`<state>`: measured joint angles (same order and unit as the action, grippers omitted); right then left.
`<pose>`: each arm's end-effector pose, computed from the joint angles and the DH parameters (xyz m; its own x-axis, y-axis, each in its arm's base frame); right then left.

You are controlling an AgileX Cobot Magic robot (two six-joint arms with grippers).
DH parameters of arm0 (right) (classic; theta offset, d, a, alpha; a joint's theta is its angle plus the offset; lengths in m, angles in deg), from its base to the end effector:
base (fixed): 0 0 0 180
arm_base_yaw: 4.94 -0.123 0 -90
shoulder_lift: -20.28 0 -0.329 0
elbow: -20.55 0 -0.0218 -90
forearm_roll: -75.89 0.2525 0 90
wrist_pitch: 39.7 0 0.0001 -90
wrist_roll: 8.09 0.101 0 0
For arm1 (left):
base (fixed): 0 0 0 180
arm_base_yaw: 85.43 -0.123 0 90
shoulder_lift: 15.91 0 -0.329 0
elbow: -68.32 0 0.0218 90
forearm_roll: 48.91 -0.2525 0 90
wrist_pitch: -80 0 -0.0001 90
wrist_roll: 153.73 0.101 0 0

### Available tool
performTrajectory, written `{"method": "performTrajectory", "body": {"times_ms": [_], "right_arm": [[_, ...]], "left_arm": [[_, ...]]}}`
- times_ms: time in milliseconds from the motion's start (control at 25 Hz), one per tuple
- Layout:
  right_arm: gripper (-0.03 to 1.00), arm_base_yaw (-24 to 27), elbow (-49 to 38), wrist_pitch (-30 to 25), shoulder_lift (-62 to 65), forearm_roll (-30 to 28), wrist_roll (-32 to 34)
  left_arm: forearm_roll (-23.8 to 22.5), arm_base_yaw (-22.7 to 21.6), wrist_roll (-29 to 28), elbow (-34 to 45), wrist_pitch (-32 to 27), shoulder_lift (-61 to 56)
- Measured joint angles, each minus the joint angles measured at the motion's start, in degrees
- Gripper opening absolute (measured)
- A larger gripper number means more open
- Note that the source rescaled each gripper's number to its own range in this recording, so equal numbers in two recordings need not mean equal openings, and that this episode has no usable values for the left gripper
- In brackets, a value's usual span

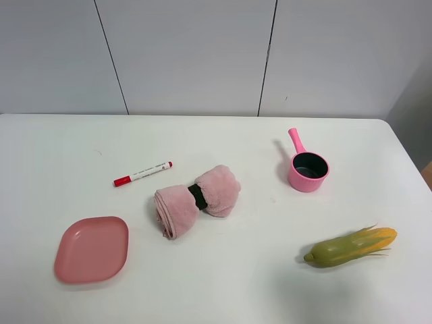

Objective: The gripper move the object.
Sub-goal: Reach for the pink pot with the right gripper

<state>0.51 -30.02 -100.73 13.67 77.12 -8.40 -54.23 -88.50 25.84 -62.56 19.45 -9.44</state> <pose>-0.0371 0.0054 0.2682 -0.4701 0.0499 -0.8812 0.0808 0.9966 0.0133 -0.0409 0.0060 0.2765 -0.4428 0.0144 -0.8965 -0.1090 0.9916 0.0698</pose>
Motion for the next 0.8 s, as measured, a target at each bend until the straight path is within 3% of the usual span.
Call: {"method": "performTrajectory", "body": {"times_ms": [800], "right_arm": [[1.0, 0.0, 0.0, 0.0, 0.0, 0.0, 0.0]], "left_arm": [[0.0, 0.0, 0.0, 0.0, 0.0, 0.0]]}}
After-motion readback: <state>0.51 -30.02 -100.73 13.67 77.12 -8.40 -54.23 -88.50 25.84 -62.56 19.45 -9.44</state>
